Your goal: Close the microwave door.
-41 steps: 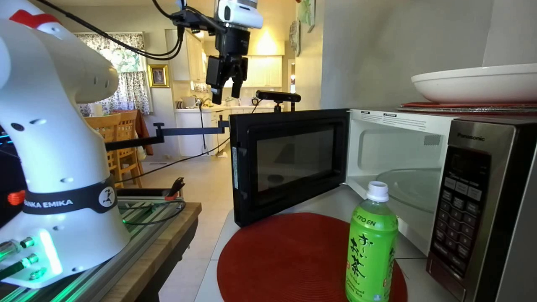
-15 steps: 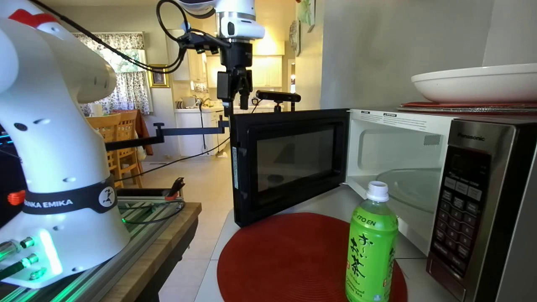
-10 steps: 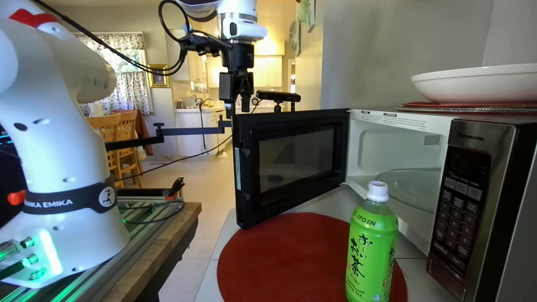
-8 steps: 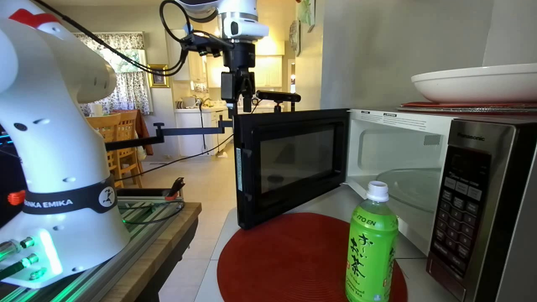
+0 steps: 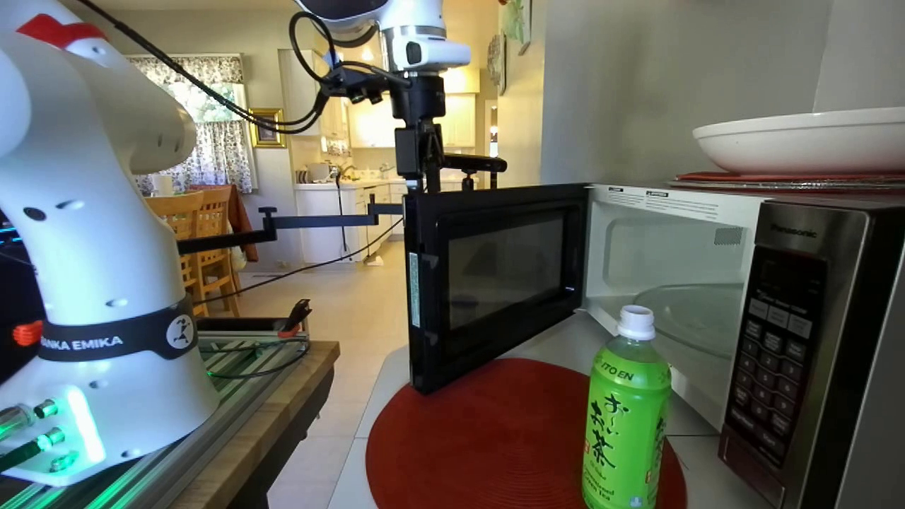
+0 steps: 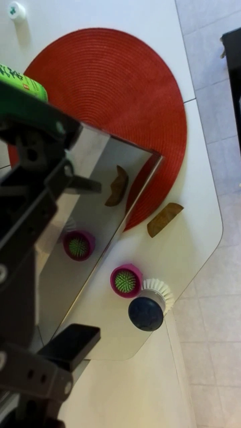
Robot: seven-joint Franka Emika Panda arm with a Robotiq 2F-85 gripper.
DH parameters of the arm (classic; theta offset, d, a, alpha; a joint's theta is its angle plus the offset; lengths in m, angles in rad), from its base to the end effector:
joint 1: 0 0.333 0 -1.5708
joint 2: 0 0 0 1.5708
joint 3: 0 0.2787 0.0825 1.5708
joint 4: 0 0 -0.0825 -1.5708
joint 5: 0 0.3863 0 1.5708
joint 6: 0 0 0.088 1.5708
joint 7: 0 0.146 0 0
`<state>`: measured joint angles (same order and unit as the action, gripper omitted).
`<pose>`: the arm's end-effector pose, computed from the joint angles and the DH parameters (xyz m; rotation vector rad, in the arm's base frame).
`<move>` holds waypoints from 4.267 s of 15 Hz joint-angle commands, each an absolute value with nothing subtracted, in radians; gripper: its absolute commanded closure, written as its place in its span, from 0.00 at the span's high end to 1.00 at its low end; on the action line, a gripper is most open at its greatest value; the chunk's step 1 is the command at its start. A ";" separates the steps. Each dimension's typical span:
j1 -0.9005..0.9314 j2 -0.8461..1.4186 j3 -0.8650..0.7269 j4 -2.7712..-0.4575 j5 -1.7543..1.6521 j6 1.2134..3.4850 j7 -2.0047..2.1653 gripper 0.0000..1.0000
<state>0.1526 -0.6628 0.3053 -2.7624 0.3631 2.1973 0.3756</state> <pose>0.3347 0.1663 0.3338 -2.9872 0.2594 -0.0622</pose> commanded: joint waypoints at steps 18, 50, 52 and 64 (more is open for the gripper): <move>0.048 -0.463 0.273 -2.762 -0.035 2.600 0.320 1.00; -0.124 -0.330 0.309 -2.763 -0.256 2.900 0.402 1.00; -0.089 -0.328 0.282 -2.762 -0.221 2.873 0.373 1.00; 0.101 -0.541 0.142 -2.728 0.012 2.398 0.221 1.00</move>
<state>0.0826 -0.4910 0.1670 -2.7390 -0.0204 2.4946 0.2687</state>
